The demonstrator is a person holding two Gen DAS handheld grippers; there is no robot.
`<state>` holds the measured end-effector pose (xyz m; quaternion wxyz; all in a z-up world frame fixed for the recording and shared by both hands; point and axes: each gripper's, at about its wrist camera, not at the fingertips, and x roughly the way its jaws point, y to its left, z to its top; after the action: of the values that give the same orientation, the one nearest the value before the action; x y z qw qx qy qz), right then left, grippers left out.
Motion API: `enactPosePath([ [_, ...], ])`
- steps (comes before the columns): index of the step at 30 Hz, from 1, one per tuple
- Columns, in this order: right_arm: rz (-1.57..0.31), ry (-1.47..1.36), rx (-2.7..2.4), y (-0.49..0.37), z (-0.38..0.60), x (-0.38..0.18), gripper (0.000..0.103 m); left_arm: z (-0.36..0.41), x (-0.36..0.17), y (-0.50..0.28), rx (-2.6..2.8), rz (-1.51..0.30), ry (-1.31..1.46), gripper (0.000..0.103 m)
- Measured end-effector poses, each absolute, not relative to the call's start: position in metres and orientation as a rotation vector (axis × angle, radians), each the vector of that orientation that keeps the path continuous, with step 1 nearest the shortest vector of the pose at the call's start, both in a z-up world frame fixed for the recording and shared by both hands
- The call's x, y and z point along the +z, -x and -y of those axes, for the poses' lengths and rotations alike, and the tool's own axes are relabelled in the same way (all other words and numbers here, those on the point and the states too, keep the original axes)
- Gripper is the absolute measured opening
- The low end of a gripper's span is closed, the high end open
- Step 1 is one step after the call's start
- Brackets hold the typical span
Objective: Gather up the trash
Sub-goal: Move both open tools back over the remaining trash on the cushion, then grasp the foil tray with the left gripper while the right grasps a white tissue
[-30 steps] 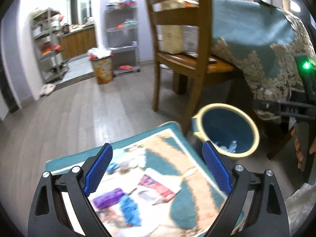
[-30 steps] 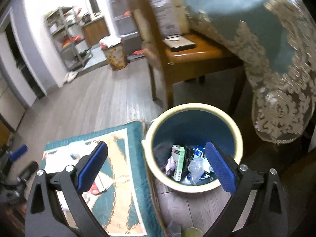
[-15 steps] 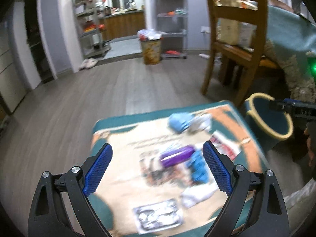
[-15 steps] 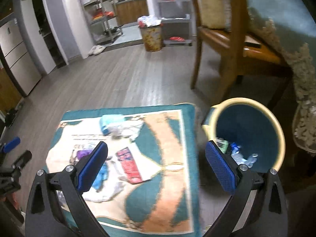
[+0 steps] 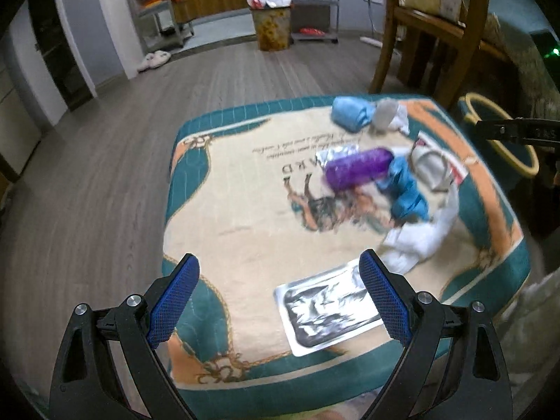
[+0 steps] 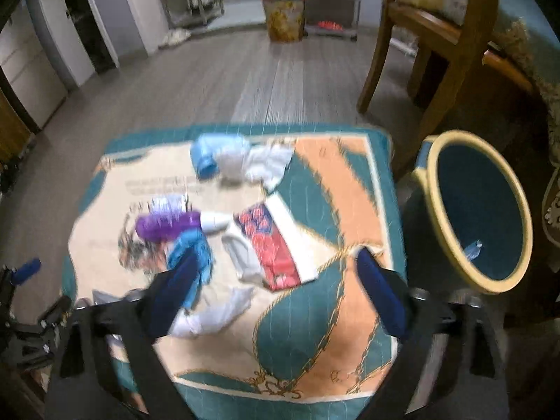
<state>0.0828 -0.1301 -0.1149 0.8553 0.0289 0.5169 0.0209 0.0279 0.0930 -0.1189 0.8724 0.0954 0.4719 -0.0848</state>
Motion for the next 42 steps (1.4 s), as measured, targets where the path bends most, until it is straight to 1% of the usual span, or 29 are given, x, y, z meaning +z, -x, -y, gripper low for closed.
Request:
enactPosePath([
  [2,-1.129,-0.062,0.053,-0.083,0.126,-0.127,0.071,-0.096,-0.124,-0.029,-0.184,-0.996,-0.203,0.092],
  [4,-1.187,-0.063,0.074,-0.083,0.119,-0.143,0.060,-0.099,-0.126,-0.029,-0.200,-1.003,-0.192,0.092],
  [5,-1.216,-0.074,0.087,-0.083,0.116,-0.151,0.058,-0.100,-0.128,-0.029,-0.216,-1.008,-0.183,0.092],
  [8,-1.308,-0.120,0.113,-0.083,0.110,-0.173,0.046,-0.098,-0.130,-0.028,-0.270,-1.016,-0.171,0.092],
  [10,-1.355,-0.117,0.138,-0.084,0.104,-0.184,0.020,-0.093,-0.134,-0.026,-0.301,-1.030,-0.179,0.092],
  [11,-1.361,-0.109,0.152,-0.084,0.102,-0.185,0.014,-0.090,-0.137,-0.024,-0.323,-1.039,-0.193,0.092],
  [12,-1.358,-0.097,0.166,-0.085,0.099,-0.184,0.002,-0.086,-0.140,-0.022,-0.344,-1.046,-0.208,0.092],
  [19,-1.216,-0.095,0.178,-0.088,0.105,-0.145,0.002,-0.065,-0.162,-0.008,-0.436,-1.089,-0.337,0.095],
  [26,-1.159,-0.159,0.239,-0.092,0.117,-0.117,0.002,-0.058,-0.190,-0.007,-0.428,-1.166,-0.480,0.095],
  [33,-1.101,-0.227,0.269,-0.095,0.133,-0.096,0.002,-0.048,-0.192,-0.030,-0.434,-1.154,-0.443,0.097],
  [39,-1.075,-0.255,0.277,-0.095,0.148,-0.087,0.002,-0.050,-0.197,-0.054,-0.455,-1.228,-0.334,0.097],
  [40,-1.069,-0.259,0.276,-0.095,0.151,-0.085,0.002,-0.049,-0.198,-0.055,-0.457,-1.232,-0.342,0.097],
  [41,-1.063,-0.265,0.276,-0.096,0.154,-0.083,0.002,-0.048,-0.197,-0.057,-0.461,-1.231,-0.349,0.094],
  [42,-1.057,-0.273,0.277,-0.096,0.156,-0.081,0.002,-0.048,-0.196,-0.058,-0.466,-1.228,-0.349,0.085],
])
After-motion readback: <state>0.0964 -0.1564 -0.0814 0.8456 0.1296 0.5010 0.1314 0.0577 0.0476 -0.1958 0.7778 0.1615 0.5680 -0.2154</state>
